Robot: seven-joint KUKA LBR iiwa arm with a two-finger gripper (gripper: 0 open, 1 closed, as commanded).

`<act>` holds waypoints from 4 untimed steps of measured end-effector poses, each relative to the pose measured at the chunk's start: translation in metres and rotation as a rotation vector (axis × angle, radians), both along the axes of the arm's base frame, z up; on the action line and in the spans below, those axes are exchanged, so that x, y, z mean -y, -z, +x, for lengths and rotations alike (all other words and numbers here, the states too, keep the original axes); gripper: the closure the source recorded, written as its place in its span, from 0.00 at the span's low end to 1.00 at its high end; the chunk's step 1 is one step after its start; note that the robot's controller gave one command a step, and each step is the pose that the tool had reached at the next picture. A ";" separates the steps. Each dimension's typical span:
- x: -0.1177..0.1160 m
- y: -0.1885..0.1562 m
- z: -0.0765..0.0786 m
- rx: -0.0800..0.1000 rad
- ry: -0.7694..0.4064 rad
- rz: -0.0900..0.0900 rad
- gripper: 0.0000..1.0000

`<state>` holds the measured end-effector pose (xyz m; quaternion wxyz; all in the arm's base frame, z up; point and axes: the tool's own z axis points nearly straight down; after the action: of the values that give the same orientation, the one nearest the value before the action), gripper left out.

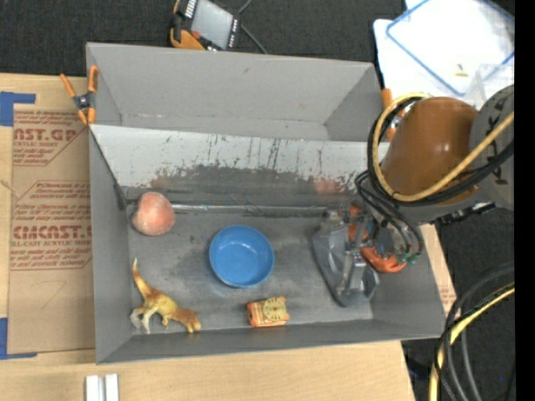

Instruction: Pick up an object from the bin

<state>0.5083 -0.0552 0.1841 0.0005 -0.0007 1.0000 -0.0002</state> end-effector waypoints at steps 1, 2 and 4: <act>0.000 0.000 0.000 0.000 0.000 0.000 0.00; -0.031 0.084 -0.012 -0.007 -0.077 0.002 0.00; -0.069 0.108 -0.020 0.007 -0.106 0.001 0.00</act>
Offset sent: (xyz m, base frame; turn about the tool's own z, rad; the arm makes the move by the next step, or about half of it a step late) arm -0.0098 0.0290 -0.0809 -0.0749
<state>0.4884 0.0136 0.0757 0.0042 -0.0538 0.9985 0.0005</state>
